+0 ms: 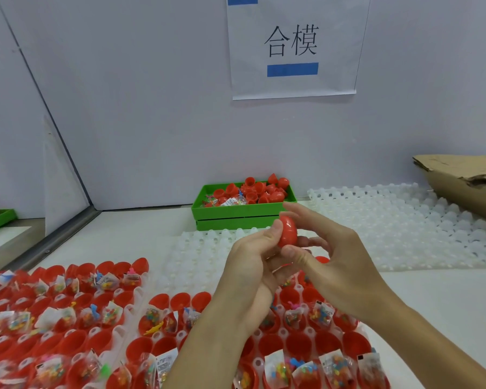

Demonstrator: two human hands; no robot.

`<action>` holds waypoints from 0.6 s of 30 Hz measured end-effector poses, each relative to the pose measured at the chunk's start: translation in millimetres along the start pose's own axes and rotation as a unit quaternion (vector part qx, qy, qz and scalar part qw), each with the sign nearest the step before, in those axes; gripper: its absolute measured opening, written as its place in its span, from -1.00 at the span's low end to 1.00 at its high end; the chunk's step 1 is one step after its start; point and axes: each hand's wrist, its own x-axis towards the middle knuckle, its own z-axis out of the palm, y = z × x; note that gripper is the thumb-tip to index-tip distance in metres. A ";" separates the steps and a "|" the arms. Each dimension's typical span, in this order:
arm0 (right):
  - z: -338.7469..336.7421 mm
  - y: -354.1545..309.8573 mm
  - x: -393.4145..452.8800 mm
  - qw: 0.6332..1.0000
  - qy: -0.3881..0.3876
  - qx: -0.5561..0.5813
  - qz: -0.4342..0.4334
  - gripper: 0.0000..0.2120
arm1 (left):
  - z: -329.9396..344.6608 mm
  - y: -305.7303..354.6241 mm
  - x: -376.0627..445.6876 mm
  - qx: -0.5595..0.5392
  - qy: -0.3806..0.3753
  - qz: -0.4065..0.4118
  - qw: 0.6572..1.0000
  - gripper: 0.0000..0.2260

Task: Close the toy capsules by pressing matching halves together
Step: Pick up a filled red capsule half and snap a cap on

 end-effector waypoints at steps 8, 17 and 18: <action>-1.6 3.1 0.5 0.999 0.009 -0.026 -0.027 -0.57 | 0.5 -5.1 0.8 0.025 -0.001 -0.011 1.000 -0.67; 6.7 7.2 -3.5 0.997 0.013 -0.059 -0.048 -0.65 | 2.8 -9.9 2.9 0.119 0.042 0.025 0.992 -0.70; 6.5 7.2 -3.7 0.997 0.013 -0.060 -0.049 -0.66 | 2.4 -10.1 3.3 0.129 0.043 0.025 0.990 -0.70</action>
